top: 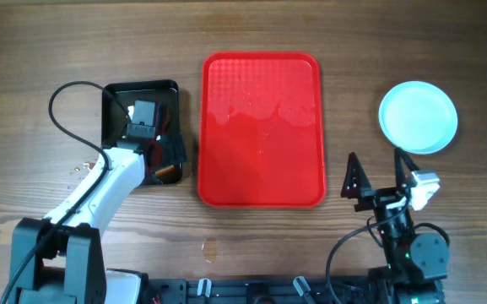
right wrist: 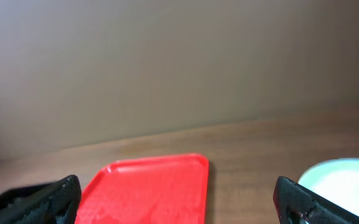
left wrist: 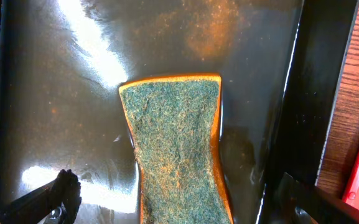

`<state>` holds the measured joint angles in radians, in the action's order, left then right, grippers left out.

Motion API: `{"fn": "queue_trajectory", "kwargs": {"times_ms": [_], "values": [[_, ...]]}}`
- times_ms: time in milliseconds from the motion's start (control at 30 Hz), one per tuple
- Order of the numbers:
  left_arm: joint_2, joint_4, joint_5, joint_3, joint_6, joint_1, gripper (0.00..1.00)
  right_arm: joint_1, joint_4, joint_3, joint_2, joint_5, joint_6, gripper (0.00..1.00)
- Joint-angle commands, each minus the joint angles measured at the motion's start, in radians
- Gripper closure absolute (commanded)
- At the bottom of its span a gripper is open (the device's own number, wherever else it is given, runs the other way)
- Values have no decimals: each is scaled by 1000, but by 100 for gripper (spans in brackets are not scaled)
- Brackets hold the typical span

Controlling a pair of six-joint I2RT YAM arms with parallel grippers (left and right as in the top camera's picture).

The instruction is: Clean dirty plates on tray and stack at the side

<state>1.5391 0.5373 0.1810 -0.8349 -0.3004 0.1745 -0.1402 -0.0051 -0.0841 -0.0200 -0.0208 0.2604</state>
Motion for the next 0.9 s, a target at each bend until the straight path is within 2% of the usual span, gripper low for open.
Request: {"fn": "queue_trajectory", "kwargs": {"times_ms": [0,767,867], "values": [[2,-3,-5,2,6,-4,0,6,13,80,17,10,7,0],[2,-3,-5,2,6,-4,0,5,11,79,15,-1,4,0],[-96,5,-9,19,5,11,0,5,11,79,15,-1,4,0]]}}
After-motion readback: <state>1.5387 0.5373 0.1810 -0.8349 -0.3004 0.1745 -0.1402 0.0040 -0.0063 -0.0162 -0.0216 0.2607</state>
